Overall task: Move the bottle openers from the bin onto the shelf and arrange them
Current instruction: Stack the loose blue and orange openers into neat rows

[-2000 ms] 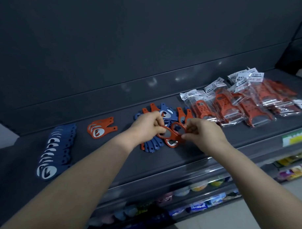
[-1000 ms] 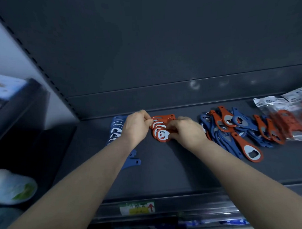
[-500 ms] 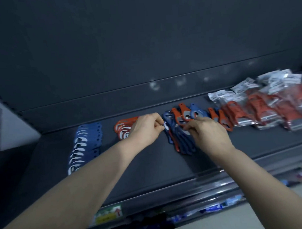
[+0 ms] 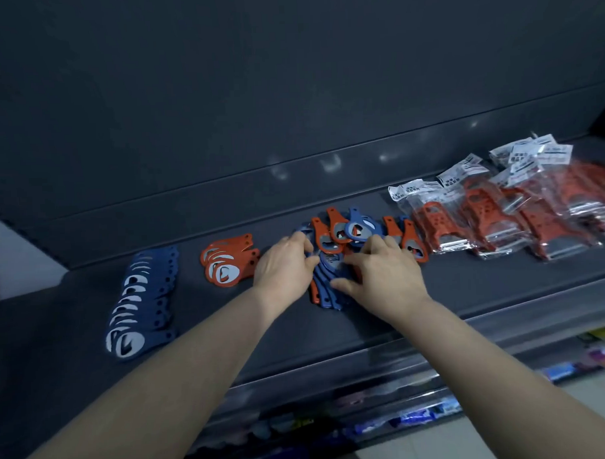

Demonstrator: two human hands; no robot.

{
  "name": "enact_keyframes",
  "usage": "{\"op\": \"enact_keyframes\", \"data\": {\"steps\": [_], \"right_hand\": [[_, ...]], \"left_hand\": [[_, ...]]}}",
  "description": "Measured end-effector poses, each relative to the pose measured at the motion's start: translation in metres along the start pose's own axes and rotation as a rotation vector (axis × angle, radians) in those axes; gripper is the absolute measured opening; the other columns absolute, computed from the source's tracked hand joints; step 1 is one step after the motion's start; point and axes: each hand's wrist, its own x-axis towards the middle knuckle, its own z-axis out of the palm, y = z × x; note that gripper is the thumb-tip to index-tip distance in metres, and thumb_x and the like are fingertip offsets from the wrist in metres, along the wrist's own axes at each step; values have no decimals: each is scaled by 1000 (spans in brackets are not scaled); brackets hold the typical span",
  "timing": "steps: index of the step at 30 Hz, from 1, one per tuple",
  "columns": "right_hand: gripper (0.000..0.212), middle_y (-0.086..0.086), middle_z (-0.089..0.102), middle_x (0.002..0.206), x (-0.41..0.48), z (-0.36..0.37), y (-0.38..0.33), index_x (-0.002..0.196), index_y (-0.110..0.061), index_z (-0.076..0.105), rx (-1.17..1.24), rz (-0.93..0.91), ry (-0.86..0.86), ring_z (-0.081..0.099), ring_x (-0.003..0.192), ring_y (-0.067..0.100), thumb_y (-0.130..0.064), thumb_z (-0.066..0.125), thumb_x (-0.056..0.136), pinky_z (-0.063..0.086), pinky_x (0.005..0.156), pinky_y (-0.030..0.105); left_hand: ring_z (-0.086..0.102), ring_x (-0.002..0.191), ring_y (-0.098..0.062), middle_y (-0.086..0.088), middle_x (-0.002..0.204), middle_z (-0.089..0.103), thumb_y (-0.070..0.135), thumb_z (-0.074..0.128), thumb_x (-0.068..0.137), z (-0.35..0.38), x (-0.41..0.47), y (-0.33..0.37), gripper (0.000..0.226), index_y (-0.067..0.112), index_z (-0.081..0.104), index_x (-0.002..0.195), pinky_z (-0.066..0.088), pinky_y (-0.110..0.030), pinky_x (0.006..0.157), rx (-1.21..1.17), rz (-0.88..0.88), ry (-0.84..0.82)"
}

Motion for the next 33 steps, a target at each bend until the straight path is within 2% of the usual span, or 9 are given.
{"op": "enact_keyframes", "data": {"steps": [5, 11, 14, 17, 20, 22, 25, 29, 33], "right_hand": [[48, 4, 44, 123, 13, -7, 5, 129, -32, 56, -43, 86, -154, 38, 121, 26, -52, 60, 85, 38, 97, 40], [52, 7, 45, 122, 24, -20, 11, 115, -22, 63, -31, 167, -321, 42, 119, 27, -49, 74, 72, 43, 96, 38], [36, 9, 49, 120, 19, -22, 16, 105, -23, 65, 53, 177, -309, 46, 116, 30, -43, 73, 76, 43, 90, 35], [27, 6, 58, 113, 12, -23, 26, 93, -23, 55, 170, 202, -237, 53, 107, 29, -39, 72, 79, 41, 79, 32], [32, 1, 65, 105, 6, -28, 37, 104, -25, 56, 279, 245, -93, 59, 100, 27, -41, 71, 80, 45, 76, 33], [35, 0, 66, 104, 1, -31, 42, 110, -25, 57, 285, 254, -28, 60, 100, 28, -42, 68, 83, 45, 74, 33], [32, -3, 67, 103, -5, -30, 46, 111, -28, 59, 272, 225, -8, 60, 99, 27, -44, 66, 84, 42, 72, 31], [30, -4, 67, 105, -9, -27, 42, 115, -28, 59, 260, 178, -12, 60, 102, 24, -39, 64, 88, 43, 76, 31], [26, -6, 68, 95, -8, -24, 26, 107, -26, 62, 410, 80, 4, 63, 95, 21, -35, 70, 83, 50, 80, 35]], "left_hand": [[63, 89, -17, 7, 92, 66, 30, 62, 89, -4, -8, -2, 6, 25, 59, 89, 48, -31, 71, 38, -16, -49], [60, 91, -14, 7, 100, 63, 25, 58, 92, -9, -8, 6, 8, 26, 63, 98, 48, -30, 75, -5, 18, 7], [60, 91, -12, 10, 97, 61, 23, 59, 91, -9, -6, 10, 9, 26, 64, 98, 44, -26, 74, -3, 52, -17], [60, 91, -11, 13, 92, 60, 23, 61, 90, -10, -5, 16, 12, 28, 65, 100, 44, -25, 74, -20, 77, -52], [55, 108, -12, 9, 110, 60, 31, 65, 89, -7, -3, 26, 26, 31, 64, 115, 46, -29, 87, 31, 186, -159], [43, 120, -18, 3, 125, 53, 38, 64, 89, -2, 1, 35, 41, 32, 57, 129, 39, -32, 95, 142, 213, -238], [36, 121, -23, -1, 129, 46, 43, 68, 84, 5, 5, 44, 53, 30, 52, 133, 36, -35, 94, 274, 199, -269], [41, 106, -16, 4, 111, 50, 41, 76, 76, 2, 3, 43, 40, 27, 55, 107, 37, -31, 85, 209, 222, -254], [60, 68, -8, 11, 71, 64, 21, 81, 74, -9, -6, 20, 24, 28, 58, 72, 45, -26, 65, -253, 25, -140]]}}
